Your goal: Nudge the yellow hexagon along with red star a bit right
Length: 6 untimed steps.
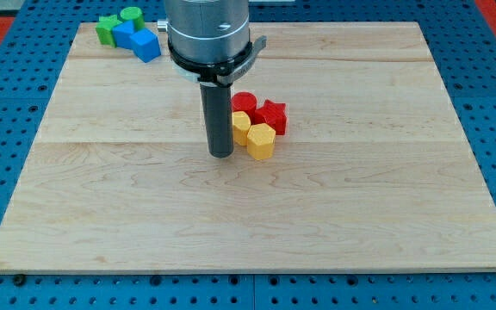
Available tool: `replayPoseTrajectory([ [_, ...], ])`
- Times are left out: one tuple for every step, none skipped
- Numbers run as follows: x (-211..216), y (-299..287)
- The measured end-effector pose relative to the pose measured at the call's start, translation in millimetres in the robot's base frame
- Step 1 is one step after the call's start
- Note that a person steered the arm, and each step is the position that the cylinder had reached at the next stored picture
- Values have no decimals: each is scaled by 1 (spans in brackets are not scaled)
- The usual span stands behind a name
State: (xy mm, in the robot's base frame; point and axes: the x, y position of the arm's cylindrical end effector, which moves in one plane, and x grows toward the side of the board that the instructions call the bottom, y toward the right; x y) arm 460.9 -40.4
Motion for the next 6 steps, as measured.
replayPoseTrajectory([
  [0,-12],
  [-6,-19],
  [-1,3],
  [3,34],
  [3,50],
  [3,68],
])
